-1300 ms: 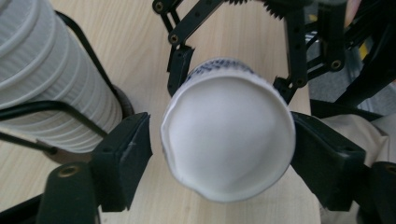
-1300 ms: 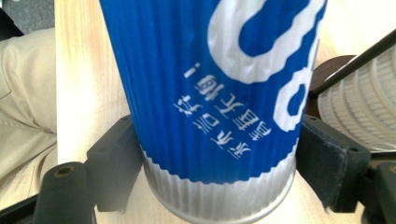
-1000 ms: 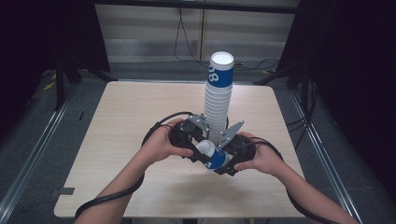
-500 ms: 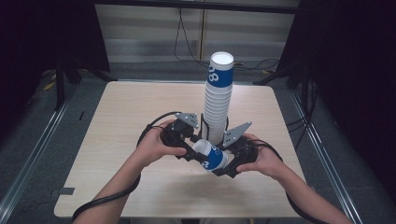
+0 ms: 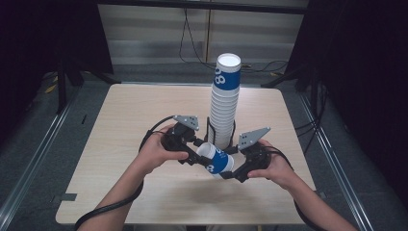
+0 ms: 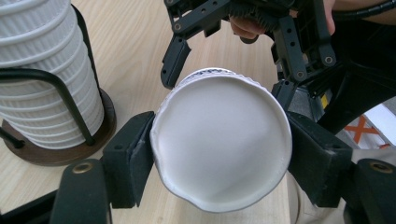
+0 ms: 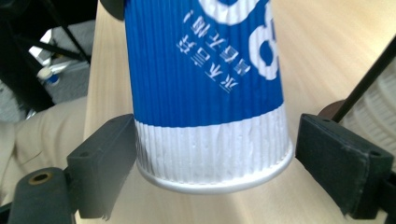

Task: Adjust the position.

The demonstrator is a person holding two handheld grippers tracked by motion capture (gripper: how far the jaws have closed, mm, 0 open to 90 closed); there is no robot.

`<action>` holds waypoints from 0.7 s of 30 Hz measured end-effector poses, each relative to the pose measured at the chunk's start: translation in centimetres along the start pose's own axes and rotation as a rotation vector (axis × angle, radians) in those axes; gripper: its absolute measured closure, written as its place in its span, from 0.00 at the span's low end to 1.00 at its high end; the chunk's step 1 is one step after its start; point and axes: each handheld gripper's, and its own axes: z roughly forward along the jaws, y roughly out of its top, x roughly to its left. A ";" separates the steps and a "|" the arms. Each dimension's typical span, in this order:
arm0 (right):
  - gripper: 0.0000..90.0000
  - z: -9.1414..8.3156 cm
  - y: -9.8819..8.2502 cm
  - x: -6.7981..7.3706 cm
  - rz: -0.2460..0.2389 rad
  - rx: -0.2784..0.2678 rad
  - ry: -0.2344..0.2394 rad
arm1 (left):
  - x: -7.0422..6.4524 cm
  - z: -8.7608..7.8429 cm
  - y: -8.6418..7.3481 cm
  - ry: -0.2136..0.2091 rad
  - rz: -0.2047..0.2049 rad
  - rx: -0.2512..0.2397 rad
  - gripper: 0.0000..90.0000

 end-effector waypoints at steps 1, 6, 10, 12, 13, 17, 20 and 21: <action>0.14 0.1 -0.2 0.0 0.019 -0.022 0.008 | 0.0 0.0 0.0 -0.003 0.001 -0.004 0.33; 0.13 0.3 -0.4 0.1 0.008 -0.042 -0.003 | 0.2 0.0 -0.2 -0.008 -0.014 -0.022 0.33; 0.13 0.4 -0.5 0.1 0.007 -0.066 -0.002 | 0.2 0.0 -0.2 -0.006 -0.022 -0.030 0.33; 0.13 0.4 -0.5 0.1 0.005 -0.070 -0.007 | 0.2 -0.1 -0.2 -0.007 -0.026 -0.027 0.33; 0.13 0.5 -0.6 0.1 0.006 -0.071 -0.008 | 0.3 -0.1 -0.2 -0.006 -0.033 -0.024 0.33; 0.13 0.5 -0.7 0.1 0.006 -0.084 -0.014 | 0.3 0.0 -0.2 -0.010 -0.041 -0.036 0.33; 0.13 0.6 -0.8 0.1 0.007 -0.086 -0.014 | 0.3 0.1 -0.1 -0.010 -0.033 -0.031 0.33; 0.13 0.6 -0.8 0.1 0.007 -0.086 -0.014 | 0.3 0.1 -0.1 -0.010 -0.033 -0.031 0.33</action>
